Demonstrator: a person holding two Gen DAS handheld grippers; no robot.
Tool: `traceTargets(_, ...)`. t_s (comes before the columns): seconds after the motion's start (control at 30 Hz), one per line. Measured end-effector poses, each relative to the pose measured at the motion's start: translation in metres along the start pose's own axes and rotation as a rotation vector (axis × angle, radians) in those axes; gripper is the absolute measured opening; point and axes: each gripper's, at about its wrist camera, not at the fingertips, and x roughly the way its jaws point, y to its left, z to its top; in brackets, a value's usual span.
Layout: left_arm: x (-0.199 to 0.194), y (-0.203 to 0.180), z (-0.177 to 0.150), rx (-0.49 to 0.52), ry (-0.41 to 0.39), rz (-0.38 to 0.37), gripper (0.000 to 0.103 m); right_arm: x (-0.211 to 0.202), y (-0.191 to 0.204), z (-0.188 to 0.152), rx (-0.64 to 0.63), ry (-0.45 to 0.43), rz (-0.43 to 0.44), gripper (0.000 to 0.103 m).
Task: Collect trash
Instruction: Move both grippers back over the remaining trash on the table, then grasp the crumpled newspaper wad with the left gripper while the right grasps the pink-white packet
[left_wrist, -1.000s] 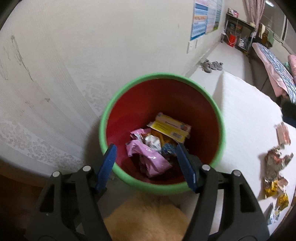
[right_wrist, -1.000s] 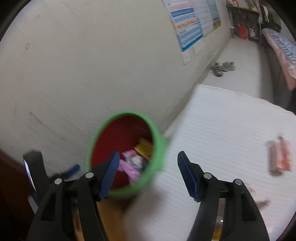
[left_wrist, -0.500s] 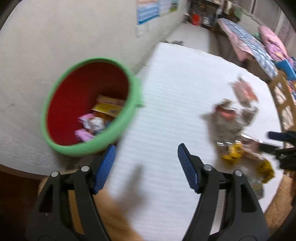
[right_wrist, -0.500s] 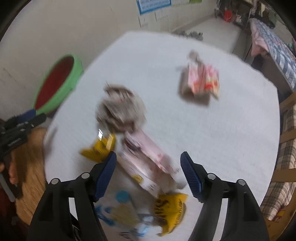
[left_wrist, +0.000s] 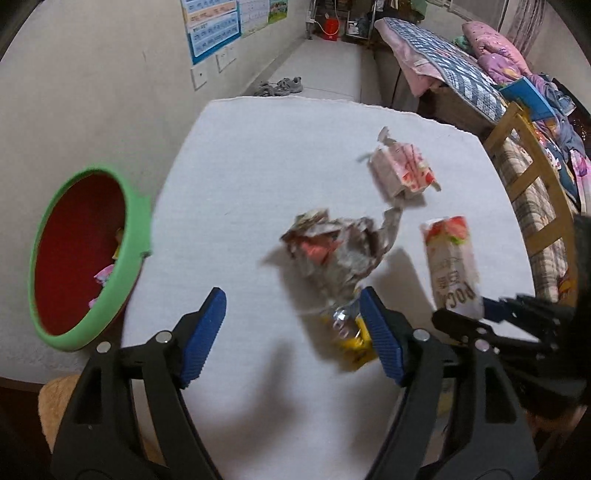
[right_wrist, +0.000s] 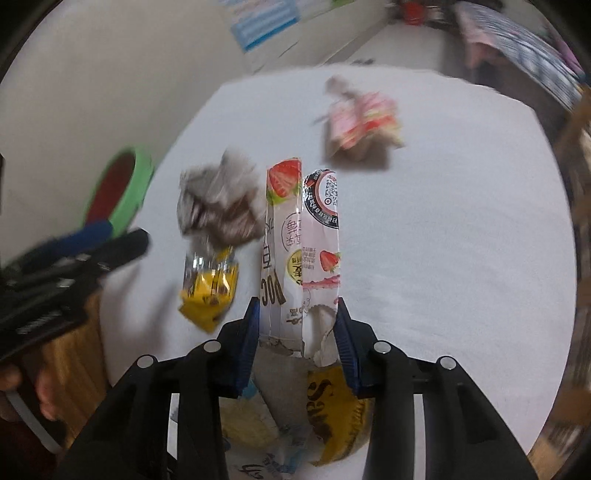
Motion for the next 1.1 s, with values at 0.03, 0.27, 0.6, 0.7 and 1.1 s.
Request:
traceTargets(0.03, 0.003, -0.004, 0.003, 0.001, 0.004, 0.003, 0.074, -0.003, -0.003, -0.001, 0.014, -0.01, -0.009, 0.038)
traceTargets(0.27, 0.021, -0.015, 0.016, -0.006, 0.042, 0.008, 0.079, -0.016, -0.002, -0.008, -0.002, -0.046, -0.071, 0.04)
traceTargets(0.6, 0.057, -0.019, 0.025, -0.008, 0.128, 0.024, 0.082, -0.024, -0.008, -0.007, 0.056, -0.05, -0.01, 0.056)
traceTargets(0.7, 0.06, -0.016, 0.027, -0.045, 0.133, -0.029, 0.062, -0.029, -0.011, -0.006, 0.068, -0.055, -0.009, 0.06)
traceTargets(1.1, -0.028, -0.003, 0.022, -0.025, -0.079, 0.001, 0.036, -0.016, -0.008, 0.004, 0.131, -0.044, 0.028, 0.061)
